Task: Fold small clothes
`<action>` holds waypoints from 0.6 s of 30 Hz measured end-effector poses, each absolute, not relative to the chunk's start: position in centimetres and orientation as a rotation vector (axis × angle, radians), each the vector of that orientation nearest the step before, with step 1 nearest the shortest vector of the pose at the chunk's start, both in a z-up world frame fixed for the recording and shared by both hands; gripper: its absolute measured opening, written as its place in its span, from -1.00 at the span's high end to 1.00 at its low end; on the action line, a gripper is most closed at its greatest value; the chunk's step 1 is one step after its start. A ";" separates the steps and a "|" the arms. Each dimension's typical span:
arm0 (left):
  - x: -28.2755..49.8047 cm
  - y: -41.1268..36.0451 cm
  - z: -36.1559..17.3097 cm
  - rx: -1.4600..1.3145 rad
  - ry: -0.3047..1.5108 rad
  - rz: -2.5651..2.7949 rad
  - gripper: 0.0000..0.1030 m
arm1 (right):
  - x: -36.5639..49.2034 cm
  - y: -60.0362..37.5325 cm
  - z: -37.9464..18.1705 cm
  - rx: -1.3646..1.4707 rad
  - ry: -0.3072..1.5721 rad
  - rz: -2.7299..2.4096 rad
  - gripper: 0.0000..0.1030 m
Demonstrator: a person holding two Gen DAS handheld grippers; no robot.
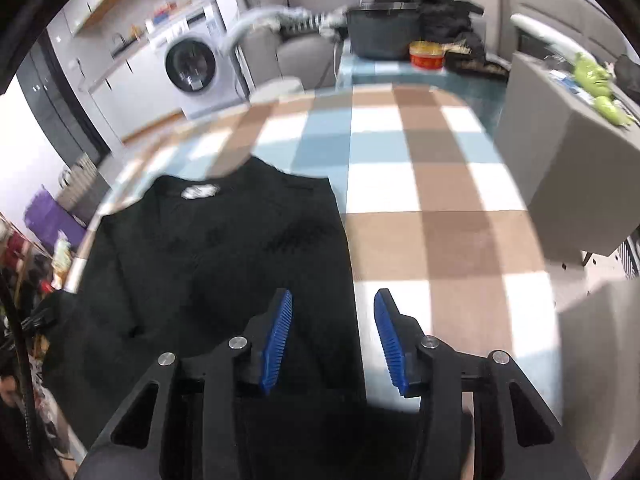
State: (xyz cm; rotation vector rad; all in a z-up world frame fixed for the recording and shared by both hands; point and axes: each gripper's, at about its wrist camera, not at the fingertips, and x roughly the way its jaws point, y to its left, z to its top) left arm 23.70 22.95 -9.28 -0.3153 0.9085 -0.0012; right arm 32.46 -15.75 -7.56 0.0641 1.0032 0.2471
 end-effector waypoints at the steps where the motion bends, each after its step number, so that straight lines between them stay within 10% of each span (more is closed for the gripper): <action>1: 24.0 22.9 -9.5 -0.320 0.910 -0.005 0.44 | 33.6 -15.3 -8.3 0.048 1.035 0.261 0.13; 6: 25.0 22.0 -10.1 -0.311 0.922 -0.026 0.43 | 34.2 -13.6 -9.5 -0.051 1.058 0.283 0.15; 10: 25.5 21.5 -10.5 -0.296 0.932 -0.032 0.43 | 34.0 -13.0 -10.4 -0.130 1.043 0.258 0.90; 18: 25.1 22.4 -10.8 -0.316 0.939 -0.009 0.43 | 34.4 -17.5 -10.1 0.087 1.016 0.182 0.91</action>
